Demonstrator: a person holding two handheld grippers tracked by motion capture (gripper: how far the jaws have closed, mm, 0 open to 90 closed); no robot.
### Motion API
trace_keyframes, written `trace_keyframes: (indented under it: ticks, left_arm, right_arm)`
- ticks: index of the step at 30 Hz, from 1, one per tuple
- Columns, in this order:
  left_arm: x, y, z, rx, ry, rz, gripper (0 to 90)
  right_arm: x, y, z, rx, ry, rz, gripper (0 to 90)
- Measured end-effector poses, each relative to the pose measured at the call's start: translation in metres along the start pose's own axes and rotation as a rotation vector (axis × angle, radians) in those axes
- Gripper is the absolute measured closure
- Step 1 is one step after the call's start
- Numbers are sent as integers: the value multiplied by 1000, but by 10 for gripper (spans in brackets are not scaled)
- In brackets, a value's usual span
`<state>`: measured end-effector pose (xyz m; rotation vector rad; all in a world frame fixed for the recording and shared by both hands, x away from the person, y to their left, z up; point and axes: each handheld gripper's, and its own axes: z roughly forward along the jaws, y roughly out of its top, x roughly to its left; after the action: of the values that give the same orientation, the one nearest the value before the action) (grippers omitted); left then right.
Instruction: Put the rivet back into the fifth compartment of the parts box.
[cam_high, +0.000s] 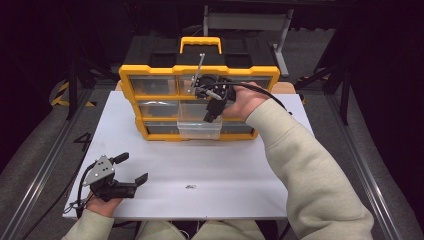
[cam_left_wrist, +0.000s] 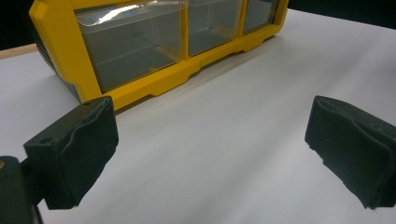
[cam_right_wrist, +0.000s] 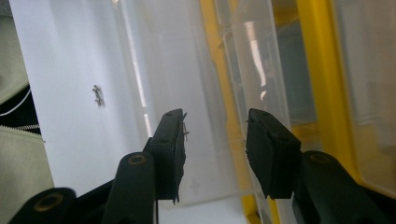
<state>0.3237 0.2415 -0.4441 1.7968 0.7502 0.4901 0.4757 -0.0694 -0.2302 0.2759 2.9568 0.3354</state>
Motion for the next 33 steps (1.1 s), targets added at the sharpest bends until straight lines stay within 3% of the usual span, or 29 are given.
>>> trace_keyframes:
  ticks: [5,8,14,15,23,33]
  left_arm:
    - [0,0,0,-1,-1,1,34]
    - [0,0,0,3,0,0,34]
    - [0,0,0,3,-1,0,34]
    - [0,0,0,3,-1,0,34]
    - [0,0,0,0,-1,0,34]
    - [0,0,0,0,-1,0,34]
  right_arm:
    - [15,2,-18,-35,-28,-24,486]
    - [28,4,-26,-59,-22,-58,469]
    - [58,6,-23,-70,-5,-124,433]
    - [58,6,-23,-70,-5,-124,433]
    - [87,6,-2,-75,27,-180,403]
    - [100,1,37,-57,50,-197,360]
